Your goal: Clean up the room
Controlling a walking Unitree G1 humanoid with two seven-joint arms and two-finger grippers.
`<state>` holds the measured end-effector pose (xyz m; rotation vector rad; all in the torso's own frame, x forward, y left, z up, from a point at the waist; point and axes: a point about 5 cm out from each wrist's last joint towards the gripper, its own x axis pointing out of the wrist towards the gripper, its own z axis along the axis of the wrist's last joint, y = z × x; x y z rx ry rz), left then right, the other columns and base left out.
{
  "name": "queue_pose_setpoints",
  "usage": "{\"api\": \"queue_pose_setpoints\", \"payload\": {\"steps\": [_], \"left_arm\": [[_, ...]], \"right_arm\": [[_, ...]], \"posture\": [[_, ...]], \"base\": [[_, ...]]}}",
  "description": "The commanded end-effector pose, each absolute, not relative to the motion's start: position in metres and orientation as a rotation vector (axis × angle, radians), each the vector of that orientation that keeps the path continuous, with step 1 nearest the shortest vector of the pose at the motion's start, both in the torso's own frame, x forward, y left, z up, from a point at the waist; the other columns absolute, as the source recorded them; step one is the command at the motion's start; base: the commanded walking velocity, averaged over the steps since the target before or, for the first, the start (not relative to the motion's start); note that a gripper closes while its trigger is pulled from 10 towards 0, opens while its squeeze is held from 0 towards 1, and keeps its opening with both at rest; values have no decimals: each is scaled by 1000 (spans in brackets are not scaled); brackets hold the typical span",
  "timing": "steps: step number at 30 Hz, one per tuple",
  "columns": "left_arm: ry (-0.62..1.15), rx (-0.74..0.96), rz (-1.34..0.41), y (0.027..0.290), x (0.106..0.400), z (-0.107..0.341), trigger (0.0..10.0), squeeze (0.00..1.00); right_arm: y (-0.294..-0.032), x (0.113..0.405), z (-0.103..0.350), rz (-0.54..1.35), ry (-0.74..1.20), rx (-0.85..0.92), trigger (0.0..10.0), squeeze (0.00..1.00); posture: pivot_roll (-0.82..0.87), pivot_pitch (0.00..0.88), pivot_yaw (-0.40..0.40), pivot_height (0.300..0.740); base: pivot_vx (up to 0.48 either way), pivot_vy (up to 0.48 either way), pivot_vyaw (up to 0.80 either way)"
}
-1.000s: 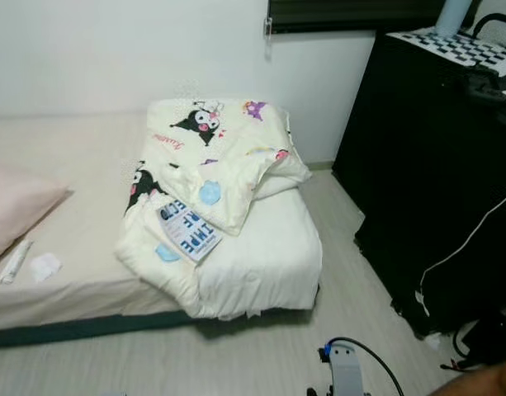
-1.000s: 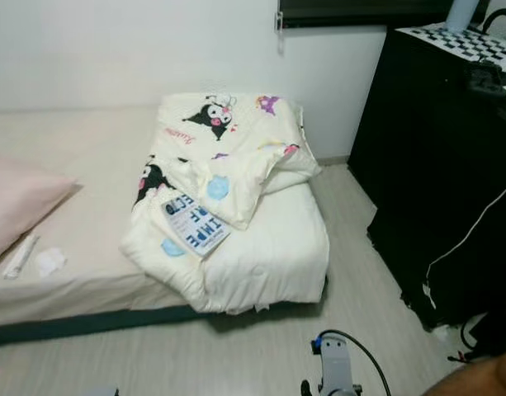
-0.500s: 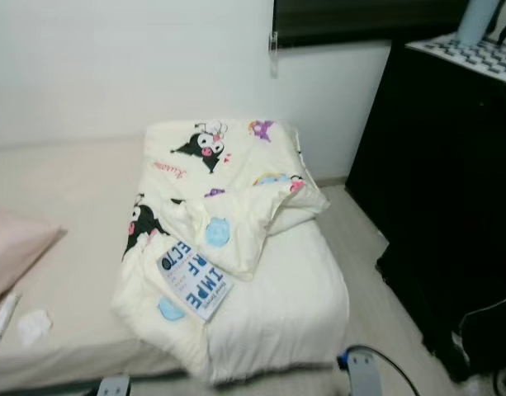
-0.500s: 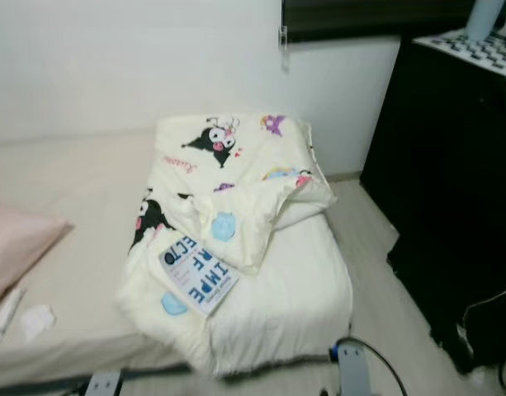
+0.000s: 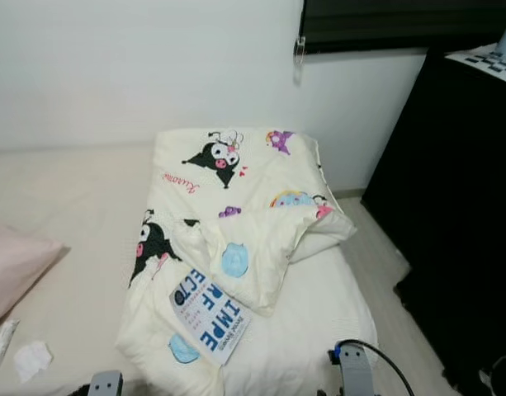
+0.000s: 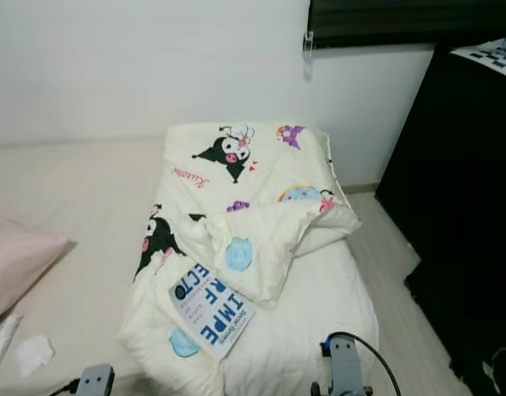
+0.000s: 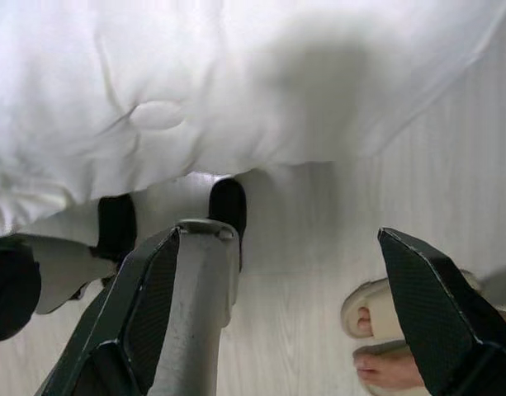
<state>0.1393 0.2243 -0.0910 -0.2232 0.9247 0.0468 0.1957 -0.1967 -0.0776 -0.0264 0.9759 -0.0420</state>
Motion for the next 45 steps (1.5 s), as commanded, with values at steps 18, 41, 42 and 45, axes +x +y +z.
{"api": "queue_pose_setpoints", "payload": {"steps": [18,41,42,45], "left_arm": [[464,-486,-112,172,282,-11,10000,0],[660,-409,320,227,235,-46,10000,0],[663,-421,320,225,234,-47,10000,0],[665,-428,321,223,234,-47,10000,0]], "right_arm": [[-198,215,-67,-42,916,-60,10000,0],[-198,251,-43,-41,808,-75,10000,0],[-198,252,-42,-42,805,-75,10000,0],[-199,253,-41,-43,803,-75,10000,0]], "posture": [[-75,102,-1,740],[-84,112,2,710],[-84,112,2,705],[-88,112,1,700]], "base": [[30,-43,0],[0,0,0],[0,0,0],[0,0,0]]}}
